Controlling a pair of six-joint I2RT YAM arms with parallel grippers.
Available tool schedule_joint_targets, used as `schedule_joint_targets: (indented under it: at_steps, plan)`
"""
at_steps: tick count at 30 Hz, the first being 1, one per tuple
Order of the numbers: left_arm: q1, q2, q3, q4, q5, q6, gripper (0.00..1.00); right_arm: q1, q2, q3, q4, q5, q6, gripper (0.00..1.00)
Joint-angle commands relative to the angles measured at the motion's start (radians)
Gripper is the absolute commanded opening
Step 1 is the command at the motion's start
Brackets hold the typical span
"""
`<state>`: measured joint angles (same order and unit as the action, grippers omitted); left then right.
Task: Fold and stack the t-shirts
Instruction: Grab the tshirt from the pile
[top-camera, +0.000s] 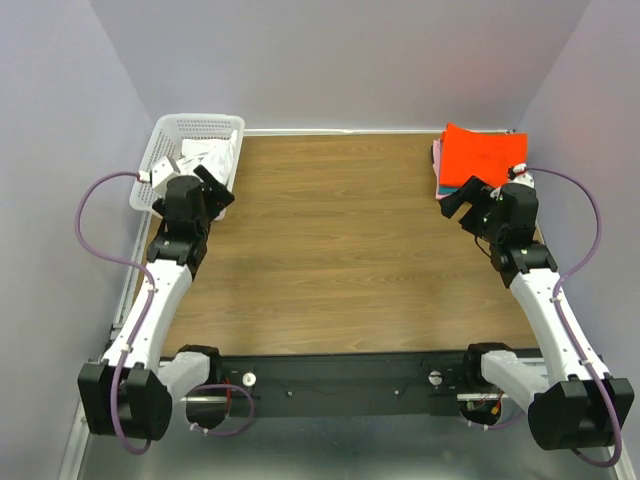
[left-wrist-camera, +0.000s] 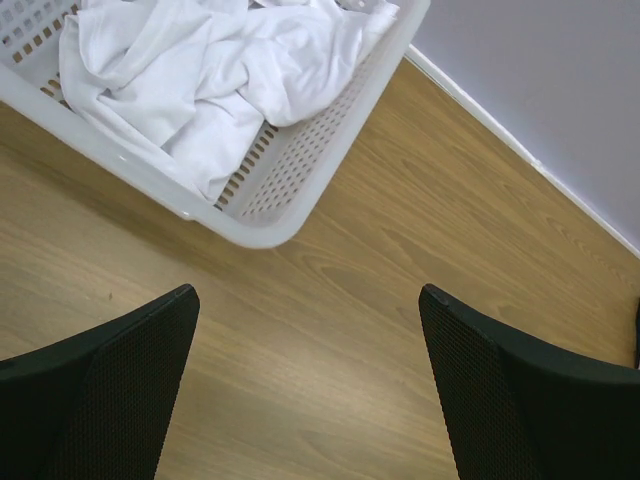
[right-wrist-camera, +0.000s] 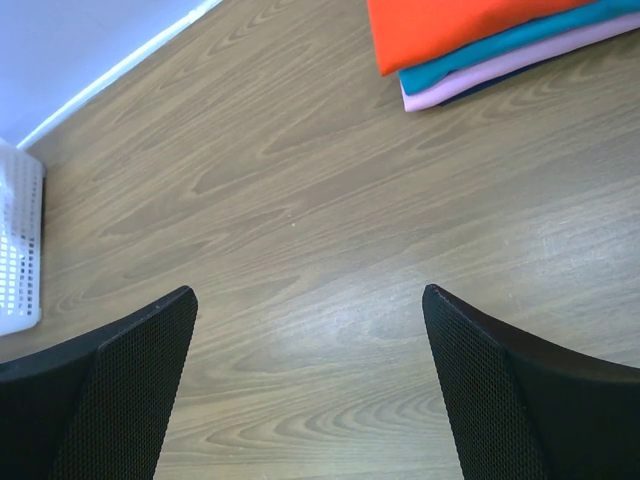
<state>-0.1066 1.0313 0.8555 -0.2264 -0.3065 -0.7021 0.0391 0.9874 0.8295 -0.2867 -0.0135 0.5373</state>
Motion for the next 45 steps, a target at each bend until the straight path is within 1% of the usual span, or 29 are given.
schedule_joint_targets:
  at_steps: [1, 4, 5, 6, 7, 8, 9, 10, 12, 13, 14, 15, 16, 17, 18, 19, 24, 27, 32, 40, 41, 43, 44, 45]
  plan:
    - [0.042, 0.122, 0.126, 0.002, -0.037, 0.041, 0.98, -0.004, -0.007, 0.028, 0.003, -0.045, -0.036, 1.00]
    - [0.077, 0.229, 0.247, -0.019, -0.051, 0.065, 0.98, -0.004, -0.006, 0.017, 0.003, -0.078, -0.115, 1.00]
    - [0.097, 0.316, 0.279, -0.028, -0.039, 0.073, 0.98, -0.004, -0.004, 0.011, 0.003, -0.065, -0.109, 1.00]
    - [0.097, 0.361, 0.312, -0.034, -0.031, 0.091, 0.98, -0.004, -0.006, 0.005, 0.001, -0.037, -0.096, 1.00]
    - [0.131, 0.462, 0.388, -0.050, -0.014, 0.096, 0.98, -0.005, -0.007, 0.000, 0.001, -0.042, -0.092, 1.00]
    - [0.145, 0.513, 0.430, -0.069, -0.003, 0.104, 0.98, -0.005, -0.009, 0.000, 0.004, -0.045, -0.091, 1.00]
    - [0.171, 0.571, 0.477, -0.118, 0.006, 0.111, 0.98, -0.004, -0.003, 0.003, 0.003, -0.045, -0.089, 1.00]
    - [0.182, 0.672, 0.569, -0.146, 0.024, 0.125, 0.98, -0.005, 0.002, 0.016, -0.003, -0.048, -0.095, 1.00]
    - [0.211, 0.768, 0.655, -0.204, 0.050, 0.141, 0.98, -0.005, 0.013, 0.014, -0.002, -0.052, -0.106, 1.00]
    - [0.215, 0.849, 0.731, -0.215, 0.061, 0.153, 0.98, -0.005, 0.016, 0.016, -0.002, -0.049, -0.106, 1.00]
    - [0.220, 0.886, 0.769, -0.244, 0.060, 0.153, 0.98, -0.005, 0.019, 0.016, -0.002, -0.039, -0.111, 1.00]
    - [0.222, 0.923, 0.837, -0.260, 0.055, 0.157, 0.98, -0.004, 0.025, 0.016, -0.002, -0.028, -0.111, 1.00]
    - [0.225, 0.985, 0.871, -0.270, 0.052, 0.162, 0.98, -0.005, 0.028, 0.016, -0.002, -0.022, -0.111, 1.00]
    - [0.226, 1.013, 0.899, -0.283, 0.053, 0.167, 0.98, -0.005, 0.031, 0.014, -0.002, -0.022, -0.111, 1.00]
    - [0.231, 1.067, 0.956, -0.306, 0.050, 0.170, 0.98, -0.005, 0.039, 0.016, -0.002, -0.029, -0.117, 1.00]
    - [0.231, 1.067, 0.982, -0.321, 0.049, 0.170, 0.98, -0.004, 0.039, 0.016, -0.002, -0.031, -0.119, 1.00]
    - [0.252, 1.202, 1.088, -0.358, 0.070, 0.181, 0.98, -0.005, 0.062, 0.017, -0.002, -0.043, -0.125, 1.00]
    - [0.252, 1.245, 1.137, -0.395, 0.066, 0.193, 0.98, -0.005, 0.068, 0.016, -0.002, -0.040, -0.126, 1.00]
    - [0.252, 1.309, 1.152, -0.396, 0.064, 0.194, 0.98, -0.004, 0.065, 0.013, -0.002, -0.026, -0.128, 1.00]
    - [0.257, 1.417, 1.205, -0.410, 0.102, 0.202, 0.98, -0.005, 0.062, 0.010, -0.002, -0.026, -0.132, 1.00]
    - [0.257, 1.421, 1.208, -0.413, 0.112, 0.202, 0.88, -0.005, 0.062, 0.010, -0.002, -0.028, -0.132, 1.00]
    - [0.258, 1.432, 1.211, -0.412, 0.121, 0.204, 0.72, -0.004, 0.062, 0.008, -0.002, -0.026, -0.134, 1.00]
    - [0.260, 1.434, 1.214, -0.415, 0.127, 0.204, 0.45, -0.005, 0.060, 0.008, -0.002, -0.025, -0.134, 1.00]
    - [0.262, 1.432, 1.217, -0.415, 0.130, 0.205, 0.36, -0.005, 0.059, 0.008, -0.002, -0.023, -0.132, 1.00]
